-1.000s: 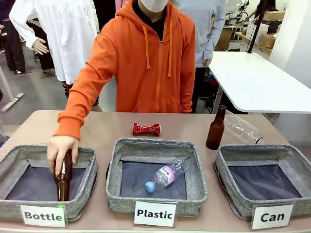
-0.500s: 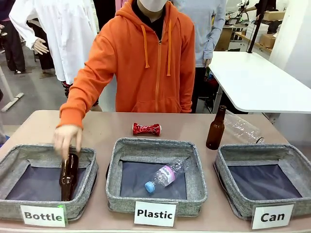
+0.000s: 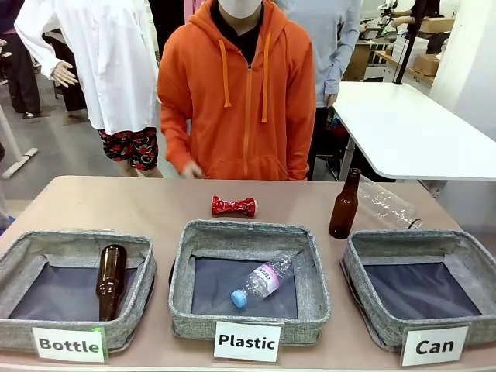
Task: Sort the can waste into the basket.
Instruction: Pick up the can waste from the table and place it in the right Fabric basket.
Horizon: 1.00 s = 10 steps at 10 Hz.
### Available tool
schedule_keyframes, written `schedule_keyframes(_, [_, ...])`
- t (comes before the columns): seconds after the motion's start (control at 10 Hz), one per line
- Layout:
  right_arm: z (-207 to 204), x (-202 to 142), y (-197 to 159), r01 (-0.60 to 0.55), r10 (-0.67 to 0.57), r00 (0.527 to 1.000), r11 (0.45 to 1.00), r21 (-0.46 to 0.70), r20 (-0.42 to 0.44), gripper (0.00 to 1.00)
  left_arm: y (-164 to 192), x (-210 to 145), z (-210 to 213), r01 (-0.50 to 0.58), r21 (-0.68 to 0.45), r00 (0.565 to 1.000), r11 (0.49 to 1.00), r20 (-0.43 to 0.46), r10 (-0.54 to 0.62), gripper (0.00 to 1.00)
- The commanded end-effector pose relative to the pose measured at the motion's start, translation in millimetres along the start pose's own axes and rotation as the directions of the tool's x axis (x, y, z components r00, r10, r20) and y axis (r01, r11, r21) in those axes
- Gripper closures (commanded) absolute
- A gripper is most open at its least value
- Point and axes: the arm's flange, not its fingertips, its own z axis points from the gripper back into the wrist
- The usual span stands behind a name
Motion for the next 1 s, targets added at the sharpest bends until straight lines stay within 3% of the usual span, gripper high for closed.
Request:
schedule_keyframes(0.0, [0,3,2,-0.021,0.021,1.000,1.000,0.022,0.010,0.00,6,66,-54,0.073,-0.094,0.984,0.993,-0.156,-0.087,0.60])
schedule_keyframes(0.1, [0,3,2,-0.021,0.021,1.000,1.000,0.022,0.010,0.00,2,101,-96,0.121,-0.124,0.964,0.985,-0.223,-0.146,0.60])
schedule_keyframes(0.3, [0,0,0,0.000,0.000,1.000,1.000,0.000,0.000,0.00,-11,180,-198,0.248,-0.161,0.920,0.955,-0.268,-0.284,0.60])
schedule_keyframes(0.4, [6,-14,13,-0.014,0.003,0.997,0.989,-0.147,-0.073,0.00,-20,226,-261,0.328,-0.178,0.903,0.928,-0.229,-0.363,0.60])
schedule_keyframes(0.6, [29,-31,30,-0.082,0.036,0.984,0.962,-0.262,-0.177,0.00,-46,298,-362,0.427,-0.170,0.882,0.888,-0.136,-0.451,0.60])
schedule_keyframes(0.8, [71,-22,43,-0.140,0.110,0.988,0.930,-0.341,-0.108,0.00,-85,358,-451,0.479,-0.350,0.867,0.805,0.042,-0.497,0.60])
schedule_keyframes(0.9, [102,-14,47,-0.151,0.144,0.989,0.925,-0.350,-0.045,0.00,-119,382,-496,0.530,-0.373,0.839,0.761,0.100,-0.535,0.60])
